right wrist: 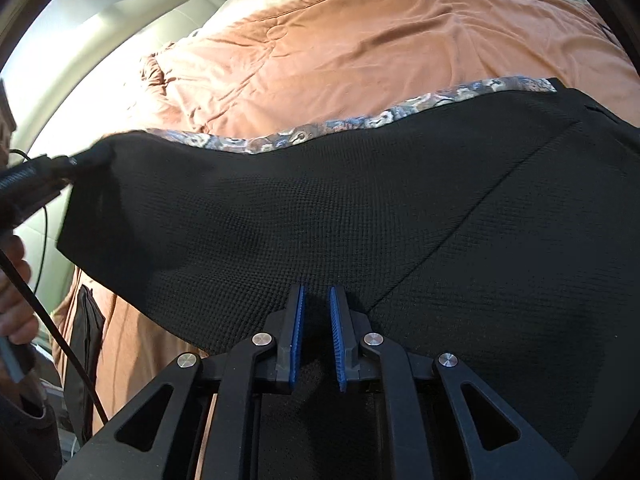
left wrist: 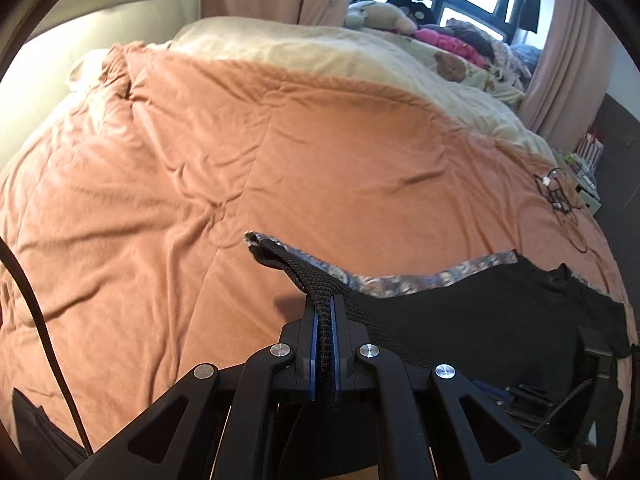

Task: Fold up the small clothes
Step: 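Lift the gripped side and fold it over toward the shirt's middle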

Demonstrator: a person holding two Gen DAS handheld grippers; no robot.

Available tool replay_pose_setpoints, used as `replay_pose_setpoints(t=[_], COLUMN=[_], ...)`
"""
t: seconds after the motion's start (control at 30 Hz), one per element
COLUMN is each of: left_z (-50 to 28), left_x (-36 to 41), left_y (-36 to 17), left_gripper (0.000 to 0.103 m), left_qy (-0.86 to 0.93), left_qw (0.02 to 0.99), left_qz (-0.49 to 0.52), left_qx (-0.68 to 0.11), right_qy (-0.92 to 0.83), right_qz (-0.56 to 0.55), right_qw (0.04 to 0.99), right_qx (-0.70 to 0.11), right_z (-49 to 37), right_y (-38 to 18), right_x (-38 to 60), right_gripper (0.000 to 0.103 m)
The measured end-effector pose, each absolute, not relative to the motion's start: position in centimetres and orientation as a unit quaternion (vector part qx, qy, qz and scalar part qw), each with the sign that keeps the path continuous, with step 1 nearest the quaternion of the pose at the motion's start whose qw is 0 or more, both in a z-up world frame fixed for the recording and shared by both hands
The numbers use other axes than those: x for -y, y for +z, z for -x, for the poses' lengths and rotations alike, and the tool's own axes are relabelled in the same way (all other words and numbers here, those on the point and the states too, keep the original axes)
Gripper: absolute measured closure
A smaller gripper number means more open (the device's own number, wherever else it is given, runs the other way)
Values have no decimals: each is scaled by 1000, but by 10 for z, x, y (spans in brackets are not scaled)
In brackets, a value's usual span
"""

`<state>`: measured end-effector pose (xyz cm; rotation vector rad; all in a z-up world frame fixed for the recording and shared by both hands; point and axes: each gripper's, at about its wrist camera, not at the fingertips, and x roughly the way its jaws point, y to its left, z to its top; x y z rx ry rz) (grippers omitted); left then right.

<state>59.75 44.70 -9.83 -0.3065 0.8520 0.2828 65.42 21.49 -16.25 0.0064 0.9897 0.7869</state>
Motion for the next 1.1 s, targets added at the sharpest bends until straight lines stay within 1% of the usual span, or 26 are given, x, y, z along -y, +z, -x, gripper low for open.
replay_pose_setpoints(t=[0.17,0.2,0.27,0.33,0.4,0.7,1.03,1.1], left_z=[-610,-611,-618,-624,-631,-661,-689,-692], left_x=[-416,-410,-394,-379,-360,-287,-203,-193], left_y=[-74,-70,-61,-53,-46,-36,-55,-63], left_gripper=[98,98,98,98,98,98,97,80], left_qy=[120,117,109,103,92,45,-49,-57], left_qw=[897,898,901,903,905,908,896,888], left_qz=[127,127,122,113,104,78,68,61], left_qx=[-405,-404,-403,-402,-402,-409,-435,-451], right_qy=[366,364,362,363,358,338,320,313], right_qz=[-18,-19,-21,-32,-41,-64,-95,-96], right_qw=[812,813,816,818,822,838,840,841], right_qx=[-455,-455,-450,-445,-440,-424,-428,-432], right_z=[-662,-664,-667,-669,-672,-680,-693,-698], right_y=[-143,-141,-136,-129,-125,-111,-111,-114], right_x=[-192,-187,-175,-159,-144,-83,-26,-18], right_gripper=[91,89,80,64,58,57,57,57])
